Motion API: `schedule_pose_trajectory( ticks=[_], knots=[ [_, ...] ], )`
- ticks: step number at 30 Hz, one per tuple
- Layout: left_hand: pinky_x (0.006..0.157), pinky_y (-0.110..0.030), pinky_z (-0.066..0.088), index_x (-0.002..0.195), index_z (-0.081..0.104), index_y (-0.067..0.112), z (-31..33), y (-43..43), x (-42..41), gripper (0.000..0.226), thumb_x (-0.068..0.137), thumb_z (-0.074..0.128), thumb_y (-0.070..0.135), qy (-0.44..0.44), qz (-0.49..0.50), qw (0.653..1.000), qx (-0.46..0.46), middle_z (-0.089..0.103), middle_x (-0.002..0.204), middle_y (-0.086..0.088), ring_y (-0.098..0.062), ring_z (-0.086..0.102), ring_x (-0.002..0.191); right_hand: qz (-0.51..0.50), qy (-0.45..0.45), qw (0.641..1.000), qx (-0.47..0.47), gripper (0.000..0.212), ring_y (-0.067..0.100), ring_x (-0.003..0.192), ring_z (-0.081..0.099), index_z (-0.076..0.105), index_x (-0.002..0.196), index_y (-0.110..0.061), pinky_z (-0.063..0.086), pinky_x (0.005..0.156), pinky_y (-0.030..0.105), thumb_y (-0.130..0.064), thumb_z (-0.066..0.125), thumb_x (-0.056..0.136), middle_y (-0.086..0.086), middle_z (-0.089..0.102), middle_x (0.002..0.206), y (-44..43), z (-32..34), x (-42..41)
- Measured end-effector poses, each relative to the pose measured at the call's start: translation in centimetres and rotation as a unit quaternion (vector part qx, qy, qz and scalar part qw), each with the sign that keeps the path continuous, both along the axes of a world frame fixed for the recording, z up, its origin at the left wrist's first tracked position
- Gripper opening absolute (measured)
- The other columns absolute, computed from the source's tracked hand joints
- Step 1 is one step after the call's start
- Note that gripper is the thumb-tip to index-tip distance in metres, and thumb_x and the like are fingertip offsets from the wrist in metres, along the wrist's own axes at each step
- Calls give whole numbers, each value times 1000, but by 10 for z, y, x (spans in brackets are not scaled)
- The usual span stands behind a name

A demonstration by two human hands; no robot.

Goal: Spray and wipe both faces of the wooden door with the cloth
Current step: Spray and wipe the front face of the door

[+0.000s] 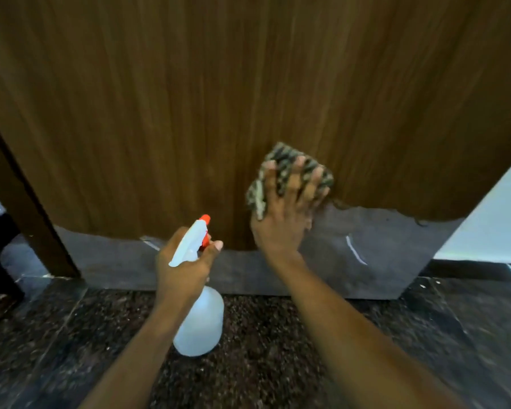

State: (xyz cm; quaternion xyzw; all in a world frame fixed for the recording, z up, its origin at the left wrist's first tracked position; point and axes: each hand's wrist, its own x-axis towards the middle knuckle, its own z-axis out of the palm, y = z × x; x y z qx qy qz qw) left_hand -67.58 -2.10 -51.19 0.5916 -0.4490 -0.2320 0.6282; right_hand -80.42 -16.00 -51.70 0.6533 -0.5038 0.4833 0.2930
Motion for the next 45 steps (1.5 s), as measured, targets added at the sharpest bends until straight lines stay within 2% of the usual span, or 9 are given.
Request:
schedule_pose_trajectory(
  ticks=[6,13,19,26,30,36,40,43,45],
  knots=[
    [49,-26,52,97,60,44,-10,12,-50,31,79,72,22,10,-41,999,28,65,81,5,-20,59,60,61,349,934,31,72,31,153,-6,24,156,-36,3,121,59,-34,58,93,0,-10,167,20,-124,-92],
    [52,-27,53,90,62,30,8,-3,-78,19,77,74,24,-16,-46,999,18,66,81,4,-20,63,69,-61,-111,989,77,80,54,146,2,2,159,-22,6,114,72,-60,36,98,22,4,161,3,-27,-111],
    [44,-23,49,84,62,30,-5,3,-108,16,78,74,22,-9,-57,998,34,64,73,-4,-26,58,54,38,157,984,72,85,39,152,-7,7,159,-32,3,118,65,-57,55,93,6,-12,166,20,-97,-122],
    [46,-20,49,80,59,34,0,-9,-160,21,76,75,21,-19,-110,993,32,65,75,2,-21,61,59,-53,-36,989,131,75,46,149,-9,-1,159,-22,10,114,71,-62,25,101,14,-16,165,14,-101,-200],
    [43,-19,46,79,60,30,5,-15,-161,19,76,75,19,-43,-115,992,12,63,67,-9,-25,57,51,-62,-298,946,116,80,51,148,-7,0,158,-13,8,115,71,-63,17,99,24,-4,163,-2,-13,-161],
    [44,-24,47,83,64,30,-3,-24,-178,17,76,76,19,-41,-142,989,8,62,63,-5,-23,55,48,-1,35,994,103,80,44,150,-9,-8,158,-26,6,118,66,-57,36,99,9,-20,164,-5,-91,-203],
    [44,-27,49,83,63,30,3,-36,-207,16,77,76,22,-50,-153,987,0,62,65,-4,-24,57,49,-92,-218,956,171,81,47,149,-5,-10,158,-17,11,118,66,-59,28,100,20,-12,164,-1,-93,-243],
    [47,-24,46,92,64,21,0,-35,-218,20,76,76,25,-55,-169,984,-4,63,68,-1,-20,58,53,-56,-516,842,144,87,35,152,-8,-9,158,-16,12,121,56,-65,29,96,15,-11,165,-11,-35,-269],
    [52,-27,47,94,65,20,-3,-32,-220,22,76,76,25,-51,-170,984,3,64,73,0,-20,59,59,-57,-575,807,122,91,32,153,-7,-6,159,-17,10,122,54,-68,29,92,13,-10,166,-16,-4,-278]
  ],
)
